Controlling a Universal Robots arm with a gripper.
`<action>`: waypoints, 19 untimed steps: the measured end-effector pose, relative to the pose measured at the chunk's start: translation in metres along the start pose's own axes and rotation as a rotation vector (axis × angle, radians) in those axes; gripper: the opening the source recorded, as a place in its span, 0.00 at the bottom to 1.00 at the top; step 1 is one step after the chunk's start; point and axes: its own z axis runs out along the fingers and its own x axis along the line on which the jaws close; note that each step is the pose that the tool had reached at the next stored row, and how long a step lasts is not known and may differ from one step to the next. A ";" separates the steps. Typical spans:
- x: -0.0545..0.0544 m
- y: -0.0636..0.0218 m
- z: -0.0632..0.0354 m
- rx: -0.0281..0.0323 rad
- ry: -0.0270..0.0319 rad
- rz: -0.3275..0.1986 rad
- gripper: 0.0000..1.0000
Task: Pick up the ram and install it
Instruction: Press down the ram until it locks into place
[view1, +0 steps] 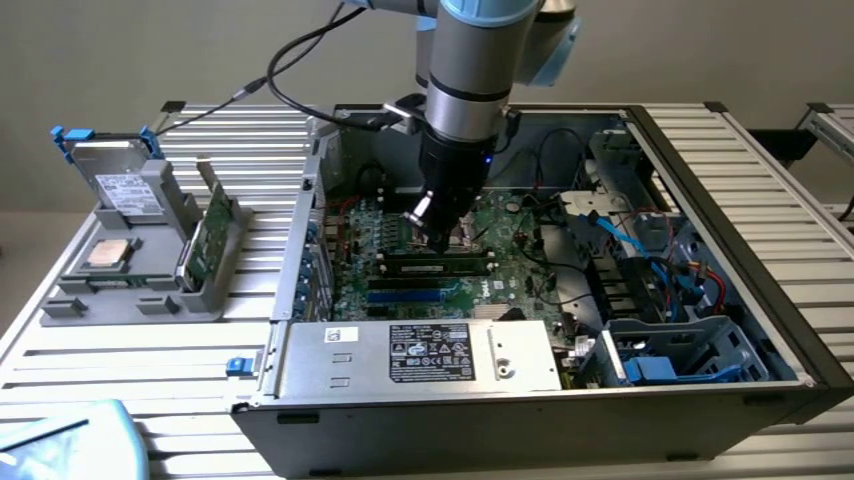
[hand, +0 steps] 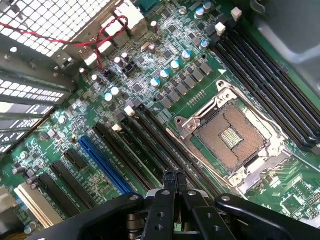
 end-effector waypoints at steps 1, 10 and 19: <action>0.000 0.0000 0.0000 -0.0007 -0.0008 0.013 0.11; 0.000 0.0000 0.0000 -0.0079 -0.0086 0.136 0.11; 0.000 0.0000 0.0000 -0.0150 -0.0163 0.260 0.11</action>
